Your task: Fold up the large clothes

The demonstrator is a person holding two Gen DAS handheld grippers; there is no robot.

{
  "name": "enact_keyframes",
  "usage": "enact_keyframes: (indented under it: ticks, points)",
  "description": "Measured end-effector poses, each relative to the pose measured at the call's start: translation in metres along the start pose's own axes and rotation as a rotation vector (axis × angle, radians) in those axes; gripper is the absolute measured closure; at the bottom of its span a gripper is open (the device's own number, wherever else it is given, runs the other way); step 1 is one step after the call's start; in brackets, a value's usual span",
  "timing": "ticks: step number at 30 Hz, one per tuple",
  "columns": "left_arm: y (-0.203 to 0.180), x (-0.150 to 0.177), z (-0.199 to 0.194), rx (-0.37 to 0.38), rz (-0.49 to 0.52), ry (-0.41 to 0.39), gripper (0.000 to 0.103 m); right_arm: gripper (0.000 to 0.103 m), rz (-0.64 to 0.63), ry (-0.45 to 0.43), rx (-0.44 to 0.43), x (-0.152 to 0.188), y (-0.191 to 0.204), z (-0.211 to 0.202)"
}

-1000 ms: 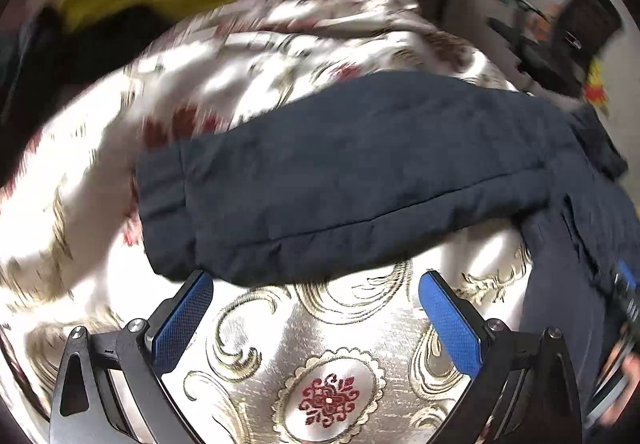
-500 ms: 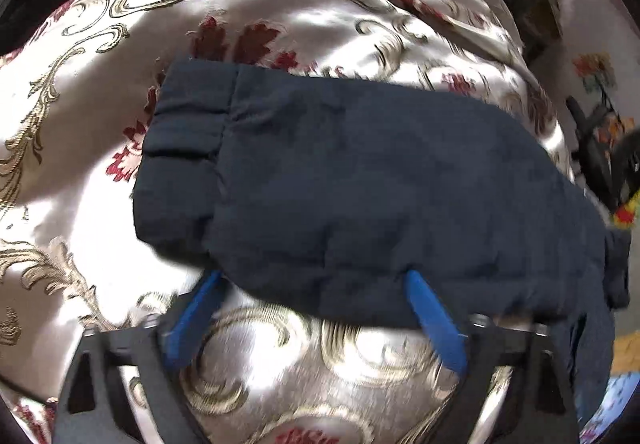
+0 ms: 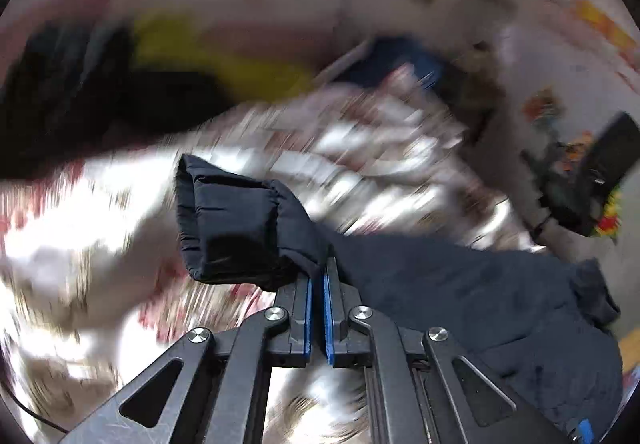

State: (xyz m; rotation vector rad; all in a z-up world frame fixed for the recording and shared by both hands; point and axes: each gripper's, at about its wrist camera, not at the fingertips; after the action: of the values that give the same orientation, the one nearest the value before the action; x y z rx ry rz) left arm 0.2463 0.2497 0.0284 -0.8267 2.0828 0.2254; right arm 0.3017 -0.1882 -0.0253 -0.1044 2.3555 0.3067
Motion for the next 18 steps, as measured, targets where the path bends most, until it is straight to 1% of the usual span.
enact_keyframes:
  ticks: [2,3,4,5,6,8,10,11,12,14,16,18]
  points:
    - [-0.027,-0.018,-0.026,0.069,0.081,-0.087,0.099,0.02,0.003,-0.026,-0.006,-0.006,-0.006,-0.012]
    - [-0.043,-0.027,-0.038,0.114,0.122,-0.122,0.099,0.02,0.006,-0.039,-0.006,-0.008,-0.009,-0.017]
    - [-0.063,-0.036,-0.05,0.175,0.166,-0.152,0.099,0.02,0.013,-0.053,-0.008,-0.011,-0.013,-0.023]
    - [-0.073,-0.04,-0.056,0.209,0.191,-0.162,0.099,0.02,0.024,-0.07,-0.016,-0.013,-0.018,-0.029]
    - [-0.093,-0.046,-0.065,0.274,0.233,-0.174,0.099,0.02,0.039,-0.094,-0.024,-0.016,-0.024,-0.038]
    - [-0.125,-0.05,-0.078,0.386,0.302,-0.168,0.099,0.02,0.058,-0.15,-0.044,-0.021,-0.037,-0.057]
    - [-0.164,-0.047,-0.089,0.508,0.379,-0.146,0.099,0.02,0.063,-0.194,-0.044,-0.024,-0.046,-0.072]
    - [-0.176,-0.044,-0.092,0.532,0.397,-0.143,0.099,0.02,0.065,-0.218,-0.037,-0.026,-0.052,-0.082]
    - [-0.197,-0.038,-0.095,0.579,0.439,-0.134,0.099,0.02,0.07,-0.245,-0.028,-0.028,-0.059,-0.092]
    - [-0.221,-0.025,-0.102,0.634,0.482,-0.115,0.099,0.02,0.081,-0.285,-0.01,-0.03,-0.075,-0.11]
    - [-0.248,-0.009,-0.1,0.688,0.524,-0.079,0.099,0.02,0.089,-0.3,0.008,-0.032,-0.088,-0.122]
    - [-0.276,0.016,-0.1,0.743,0.579,-0.031,0.099,0.02,0.096,-0.308,0.045,-0.035,-0.107,-0.134]
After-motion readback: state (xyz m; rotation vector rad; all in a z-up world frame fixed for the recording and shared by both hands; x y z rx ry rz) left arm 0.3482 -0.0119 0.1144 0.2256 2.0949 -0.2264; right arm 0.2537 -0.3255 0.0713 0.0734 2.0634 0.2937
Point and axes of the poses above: each gripper's, at about its wrist camera, not at the fingertips, and z roughly the way its jaws point, y to its left, x to its underside, and after that the axes turned 4 degrees about z, right-handed
